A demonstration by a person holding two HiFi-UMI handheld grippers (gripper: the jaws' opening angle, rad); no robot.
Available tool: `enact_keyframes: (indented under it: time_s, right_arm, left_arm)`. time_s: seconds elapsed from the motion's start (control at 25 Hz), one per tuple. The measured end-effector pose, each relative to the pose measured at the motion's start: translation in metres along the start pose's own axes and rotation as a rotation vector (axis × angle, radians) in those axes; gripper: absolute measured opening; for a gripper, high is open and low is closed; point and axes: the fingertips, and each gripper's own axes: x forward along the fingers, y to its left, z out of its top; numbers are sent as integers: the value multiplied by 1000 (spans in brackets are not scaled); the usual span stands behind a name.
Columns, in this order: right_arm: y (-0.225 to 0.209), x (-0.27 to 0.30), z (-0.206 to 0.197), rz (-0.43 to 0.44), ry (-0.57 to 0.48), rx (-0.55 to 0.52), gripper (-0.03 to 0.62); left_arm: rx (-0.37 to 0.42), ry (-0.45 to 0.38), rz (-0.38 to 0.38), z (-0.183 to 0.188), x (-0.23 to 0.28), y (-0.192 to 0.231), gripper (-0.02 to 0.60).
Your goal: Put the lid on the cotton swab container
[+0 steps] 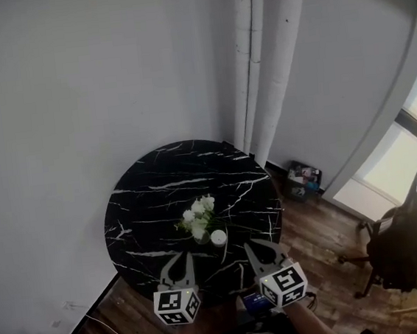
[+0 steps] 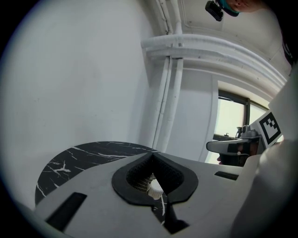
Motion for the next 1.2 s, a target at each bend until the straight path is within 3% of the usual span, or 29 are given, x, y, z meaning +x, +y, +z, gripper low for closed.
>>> enact_keyframes:
  time_s: [0.24, 0.44, 1.2]
  right_arm:
    - [-29, 21, -6, -3, 38, -13, 18]
    - [-49, 33, -4, -30, 34, -2, 18]
    - [-41, 66, -17, -79, 86, 34, 18]
  left_arm:
    - [-3, 14, 24, 5, 36, 21, 14]
    - [14, 17, -1, 6, 52, 16, 15]
    - [-6, 69, -91, -2, 75, 31, 15]
